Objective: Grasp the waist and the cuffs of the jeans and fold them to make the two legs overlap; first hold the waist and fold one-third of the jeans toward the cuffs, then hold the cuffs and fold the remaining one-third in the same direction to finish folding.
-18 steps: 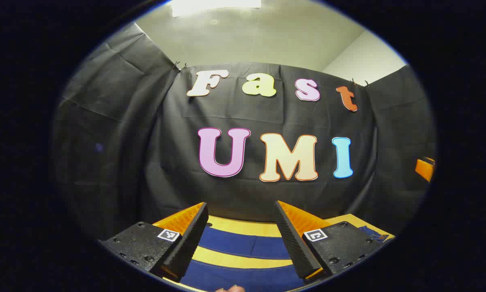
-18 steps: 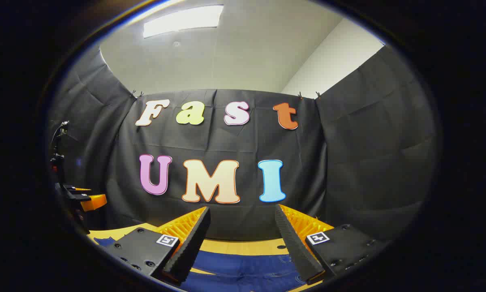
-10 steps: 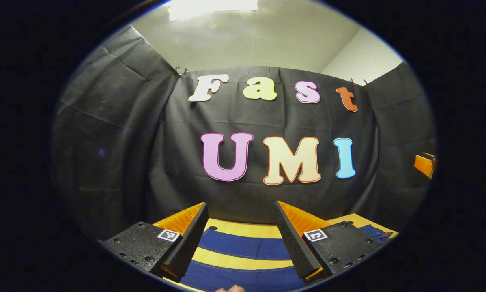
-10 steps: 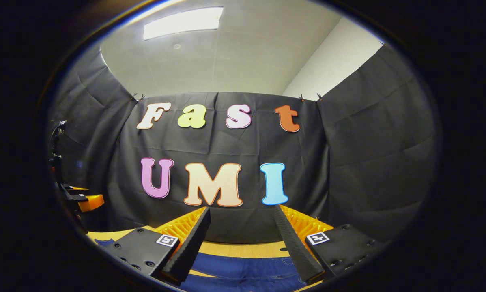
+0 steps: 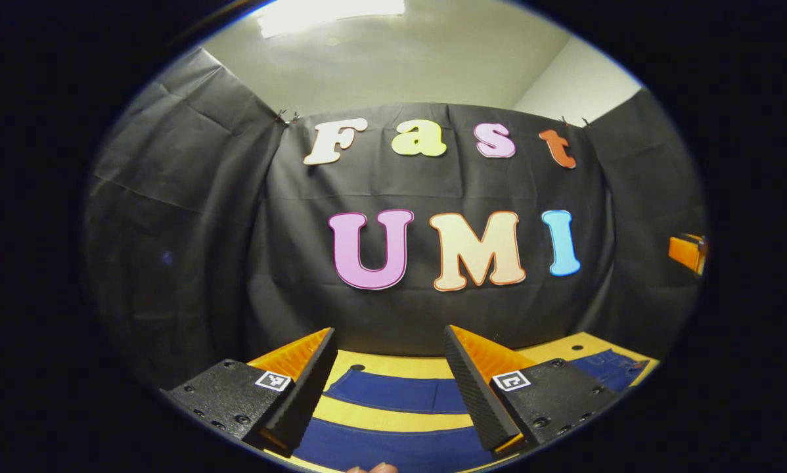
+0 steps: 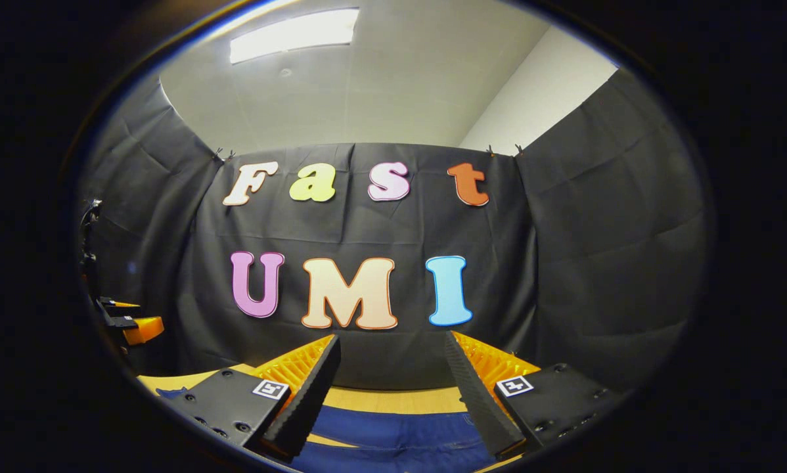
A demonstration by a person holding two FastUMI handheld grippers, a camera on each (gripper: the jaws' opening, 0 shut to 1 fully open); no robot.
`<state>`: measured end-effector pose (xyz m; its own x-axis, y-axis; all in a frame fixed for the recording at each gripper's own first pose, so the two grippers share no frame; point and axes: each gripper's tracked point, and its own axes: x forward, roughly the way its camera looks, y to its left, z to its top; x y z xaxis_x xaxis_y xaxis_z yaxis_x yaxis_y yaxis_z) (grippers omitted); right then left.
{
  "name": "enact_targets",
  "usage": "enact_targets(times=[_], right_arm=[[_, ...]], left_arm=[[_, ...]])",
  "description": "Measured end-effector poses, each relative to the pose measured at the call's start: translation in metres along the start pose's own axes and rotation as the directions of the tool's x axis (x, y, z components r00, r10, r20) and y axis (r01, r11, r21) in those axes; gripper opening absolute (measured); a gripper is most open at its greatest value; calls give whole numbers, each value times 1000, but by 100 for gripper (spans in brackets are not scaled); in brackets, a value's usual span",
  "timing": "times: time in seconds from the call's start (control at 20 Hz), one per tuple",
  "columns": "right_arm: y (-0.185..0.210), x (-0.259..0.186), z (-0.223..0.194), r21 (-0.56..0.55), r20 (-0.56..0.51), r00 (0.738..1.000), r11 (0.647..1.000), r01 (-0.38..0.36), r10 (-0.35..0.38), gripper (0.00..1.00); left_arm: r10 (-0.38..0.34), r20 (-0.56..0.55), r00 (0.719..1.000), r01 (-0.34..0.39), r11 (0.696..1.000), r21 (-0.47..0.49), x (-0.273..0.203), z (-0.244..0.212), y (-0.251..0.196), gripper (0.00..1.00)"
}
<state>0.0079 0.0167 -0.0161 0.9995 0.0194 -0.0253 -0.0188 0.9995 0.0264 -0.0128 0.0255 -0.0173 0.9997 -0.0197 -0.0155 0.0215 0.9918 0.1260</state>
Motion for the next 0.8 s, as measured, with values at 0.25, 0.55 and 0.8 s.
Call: enact_targets(times=[0.25, 0.55, 0.8], right_arm=[[16, -3, -18, -15, -21, 1000, 1000, -20, 19, 99], [37, -15, -45, 33, -68, 998, 999, 6, -4, 99], [49, -35, -74, 10, -124, 992, 1000, 16, -14, 98]], left_arm=[[-112, -85, 990, 123, 983, 139, -17, -36, 2, 96], [-223, -255, 941, 302, 893, 334, -39, -104, 20, 94], [-271, -417, 867, 463, 746, 478, -60, -167, 38, 95]])
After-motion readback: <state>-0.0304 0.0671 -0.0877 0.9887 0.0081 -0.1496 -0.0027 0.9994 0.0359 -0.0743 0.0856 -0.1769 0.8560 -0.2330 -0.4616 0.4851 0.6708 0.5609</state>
